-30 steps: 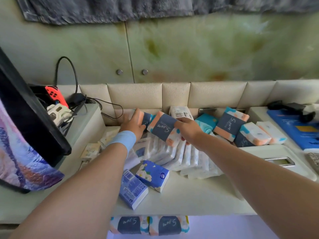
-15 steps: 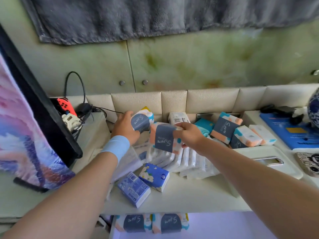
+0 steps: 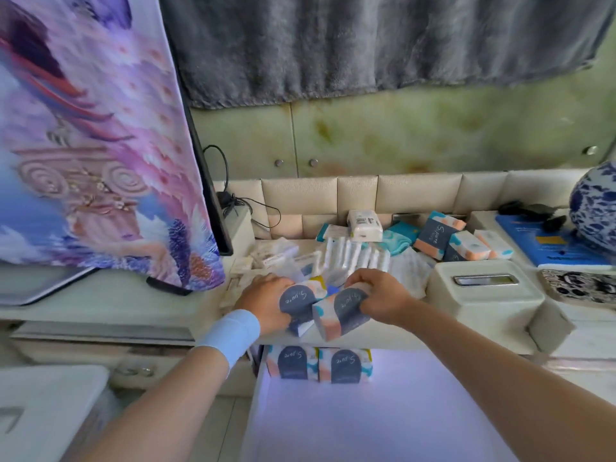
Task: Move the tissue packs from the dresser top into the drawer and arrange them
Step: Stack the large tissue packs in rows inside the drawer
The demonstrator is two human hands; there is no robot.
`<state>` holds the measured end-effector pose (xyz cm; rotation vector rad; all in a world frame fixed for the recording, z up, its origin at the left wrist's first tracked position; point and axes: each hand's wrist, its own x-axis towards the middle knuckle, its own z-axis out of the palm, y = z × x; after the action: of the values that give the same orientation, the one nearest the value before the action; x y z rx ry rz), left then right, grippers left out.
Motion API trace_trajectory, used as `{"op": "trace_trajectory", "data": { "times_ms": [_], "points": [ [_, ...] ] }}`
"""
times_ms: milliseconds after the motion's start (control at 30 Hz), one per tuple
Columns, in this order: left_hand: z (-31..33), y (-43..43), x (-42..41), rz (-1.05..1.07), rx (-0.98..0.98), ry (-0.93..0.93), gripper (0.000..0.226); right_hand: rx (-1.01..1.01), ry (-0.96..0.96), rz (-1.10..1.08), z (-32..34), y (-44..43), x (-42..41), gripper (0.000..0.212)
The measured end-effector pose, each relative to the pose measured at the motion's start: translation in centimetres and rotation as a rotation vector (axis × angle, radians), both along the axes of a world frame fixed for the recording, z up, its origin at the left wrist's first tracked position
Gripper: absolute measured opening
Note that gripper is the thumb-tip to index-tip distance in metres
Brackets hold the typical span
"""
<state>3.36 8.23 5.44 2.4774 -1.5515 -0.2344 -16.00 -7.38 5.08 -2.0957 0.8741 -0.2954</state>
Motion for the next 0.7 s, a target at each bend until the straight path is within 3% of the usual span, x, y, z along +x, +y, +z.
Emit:
{"op": "trace_trajectory", "data": {
  "times_ms": [200, 367, 500, 700],
  "points": [
    [-3.7, 4.7, -2.7, -0.078, 0.163, 0.003, 0.024, 0.016, 0.172, 0.117, -3.5, 4.3, -3.4, 0.045],
    [-6.4, 5.8, -4.6, -0.116, 0.31, 0.055, 0.048, -0.036, 0.4, 0.207, -6.7, 5.4, -6.0, 0.044],
    [-9.0, 5.7, -5.5, -0.182, 0.429, 0.02, 0.051, -0.107, 0.559, 0.219, -9.9, 5.4, -7.6, 0.043],
    [-12.9, 5.0, -6.2, -0.272, 0.607, -0.127, 0.066, -0.098, 0.545, 0.136, -12.8, 5.3, -8.7, 0.058]
  ]
}}
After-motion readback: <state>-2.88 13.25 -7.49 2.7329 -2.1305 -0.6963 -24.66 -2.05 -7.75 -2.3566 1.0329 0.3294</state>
